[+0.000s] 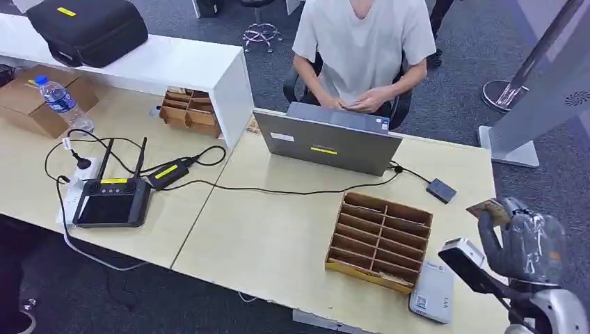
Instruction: Pass the card to the sensor for recognition and then transmit it.
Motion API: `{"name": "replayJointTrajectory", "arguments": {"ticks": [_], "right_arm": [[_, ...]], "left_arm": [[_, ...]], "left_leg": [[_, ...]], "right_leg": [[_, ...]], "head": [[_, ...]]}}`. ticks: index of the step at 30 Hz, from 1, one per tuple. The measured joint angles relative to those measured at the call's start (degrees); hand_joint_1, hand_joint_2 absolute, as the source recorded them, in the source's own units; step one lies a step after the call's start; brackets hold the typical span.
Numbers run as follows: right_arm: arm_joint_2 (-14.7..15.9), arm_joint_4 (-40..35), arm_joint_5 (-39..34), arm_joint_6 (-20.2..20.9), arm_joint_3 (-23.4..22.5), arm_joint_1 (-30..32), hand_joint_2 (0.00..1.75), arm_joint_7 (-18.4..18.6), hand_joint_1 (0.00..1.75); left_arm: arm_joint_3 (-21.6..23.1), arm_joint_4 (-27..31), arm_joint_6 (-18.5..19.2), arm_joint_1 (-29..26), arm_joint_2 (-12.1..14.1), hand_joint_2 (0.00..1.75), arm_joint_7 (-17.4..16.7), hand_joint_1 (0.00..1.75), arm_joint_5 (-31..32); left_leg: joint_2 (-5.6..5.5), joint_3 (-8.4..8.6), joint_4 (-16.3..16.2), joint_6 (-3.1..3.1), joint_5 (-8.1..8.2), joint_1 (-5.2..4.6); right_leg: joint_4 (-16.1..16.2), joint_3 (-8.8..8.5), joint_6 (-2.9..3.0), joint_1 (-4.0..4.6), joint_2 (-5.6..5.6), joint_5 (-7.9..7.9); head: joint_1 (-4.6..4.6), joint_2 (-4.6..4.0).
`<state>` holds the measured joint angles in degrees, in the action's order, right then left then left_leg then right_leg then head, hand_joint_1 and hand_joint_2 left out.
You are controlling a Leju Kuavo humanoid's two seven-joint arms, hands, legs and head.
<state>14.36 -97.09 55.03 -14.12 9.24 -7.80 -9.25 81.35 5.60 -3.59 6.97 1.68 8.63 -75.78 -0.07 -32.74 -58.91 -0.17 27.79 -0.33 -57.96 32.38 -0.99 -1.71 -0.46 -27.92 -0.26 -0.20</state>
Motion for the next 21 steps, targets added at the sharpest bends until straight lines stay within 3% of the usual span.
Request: {"name": "replayJointTrajectory", "arguments": {"ticks": [8,17,21], "right_arm": [[-0.2,7.8,5.8,0.8,5.3,-15.8,1.75,3.2,1.75],[-2.4,18.0,9.7,0.5,9.5,-27.0,1.75,5.0,1.75],[-4.2,26.3,16.7,-1.0,12.1,-33.8,1.75,6.9,1.75]], "left_arm": [[0.0,0.0,0.4,0.4,0.1,1.75,-0.6,0.0,3.4],[0.1,0.0,0.7,0.8,0.3,1.75,-0.9,0.0,6.3],[0.1,0.0,1.1,1.5,0.4,1.75,-1.4,0.0,9.3]], "left_leg": [[-0.04,-0.03,0.0,-0.09,-0.11,0.01],[-0.21,-0.24,0.0,-0.17,-0.19,0.05],[-0.09,-0.21,0.0,-0.18,-0.19,0.06]], "right_leg": [[0.0,0.02,0.07,0.01,-0.01,0.1],[-0.1,0.17,0.11,0.06,-0.16,0.14],[-0.1,0.22,0.12,0.06,-0.02,0.15]], "head": [[0.0,0.0],[0.02,0.0],[0.02,0.0]]}}
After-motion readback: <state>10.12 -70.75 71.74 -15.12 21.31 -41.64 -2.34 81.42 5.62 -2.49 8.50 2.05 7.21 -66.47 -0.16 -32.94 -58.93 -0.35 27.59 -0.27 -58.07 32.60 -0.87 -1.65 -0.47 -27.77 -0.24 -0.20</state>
